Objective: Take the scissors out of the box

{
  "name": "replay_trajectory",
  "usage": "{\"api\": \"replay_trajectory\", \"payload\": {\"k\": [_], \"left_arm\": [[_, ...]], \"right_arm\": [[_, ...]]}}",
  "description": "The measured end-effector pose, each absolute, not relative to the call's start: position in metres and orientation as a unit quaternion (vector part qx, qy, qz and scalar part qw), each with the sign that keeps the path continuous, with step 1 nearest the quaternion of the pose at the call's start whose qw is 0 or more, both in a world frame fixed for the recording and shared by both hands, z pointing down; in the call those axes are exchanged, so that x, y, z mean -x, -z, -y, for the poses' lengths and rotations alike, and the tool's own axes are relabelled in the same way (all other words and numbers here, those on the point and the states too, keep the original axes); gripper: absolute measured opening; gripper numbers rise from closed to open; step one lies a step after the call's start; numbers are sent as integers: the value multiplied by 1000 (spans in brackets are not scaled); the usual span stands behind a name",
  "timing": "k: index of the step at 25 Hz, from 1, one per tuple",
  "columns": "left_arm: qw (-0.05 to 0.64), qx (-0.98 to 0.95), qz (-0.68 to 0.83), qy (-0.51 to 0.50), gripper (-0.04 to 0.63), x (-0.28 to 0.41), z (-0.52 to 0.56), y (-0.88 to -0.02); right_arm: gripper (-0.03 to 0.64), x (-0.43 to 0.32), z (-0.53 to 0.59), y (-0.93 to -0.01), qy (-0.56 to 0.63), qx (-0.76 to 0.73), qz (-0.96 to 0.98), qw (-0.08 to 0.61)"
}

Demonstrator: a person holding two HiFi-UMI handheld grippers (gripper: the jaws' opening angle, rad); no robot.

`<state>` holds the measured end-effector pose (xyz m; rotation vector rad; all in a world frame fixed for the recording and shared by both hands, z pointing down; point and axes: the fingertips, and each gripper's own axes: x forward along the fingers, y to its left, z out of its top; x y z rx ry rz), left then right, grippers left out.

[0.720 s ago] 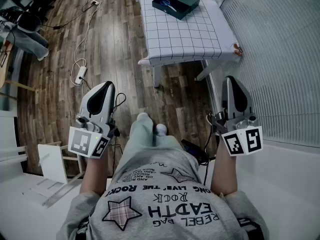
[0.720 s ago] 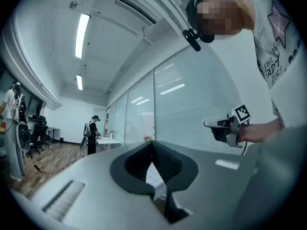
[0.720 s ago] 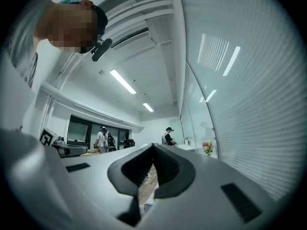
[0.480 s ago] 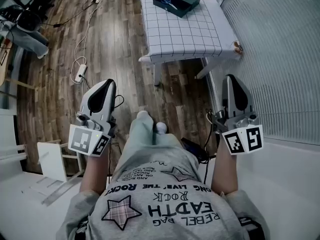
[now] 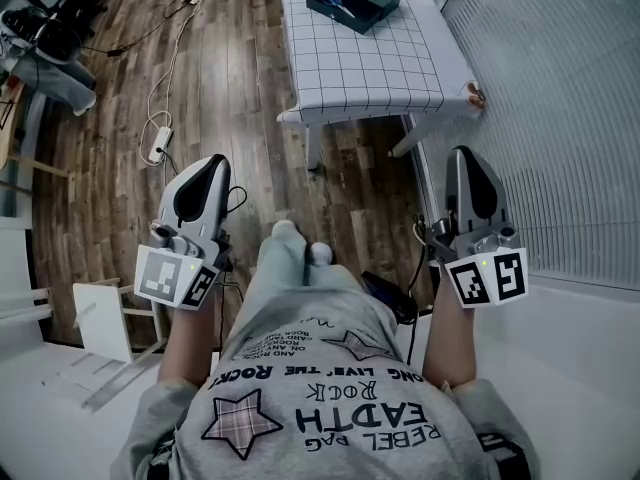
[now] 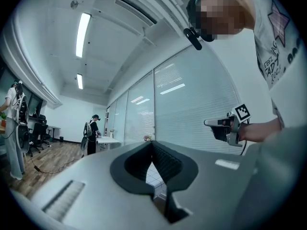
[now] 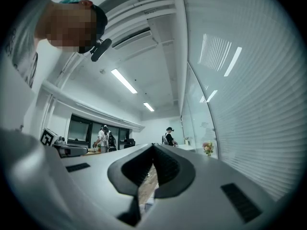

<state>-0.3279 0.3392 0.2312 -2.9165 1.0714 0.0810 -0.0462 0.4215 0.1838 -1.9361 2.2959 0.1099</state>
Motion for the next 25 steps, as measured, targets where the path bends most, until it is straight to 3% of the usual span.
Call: {"api": "replay_trajectory", "payload": {"k": [25], "left_arm": [[12,941,-337,-28,9,292,-289,-233]], "right_arm": [[15,19,-379,-187,-20,639,-763,90]]}}
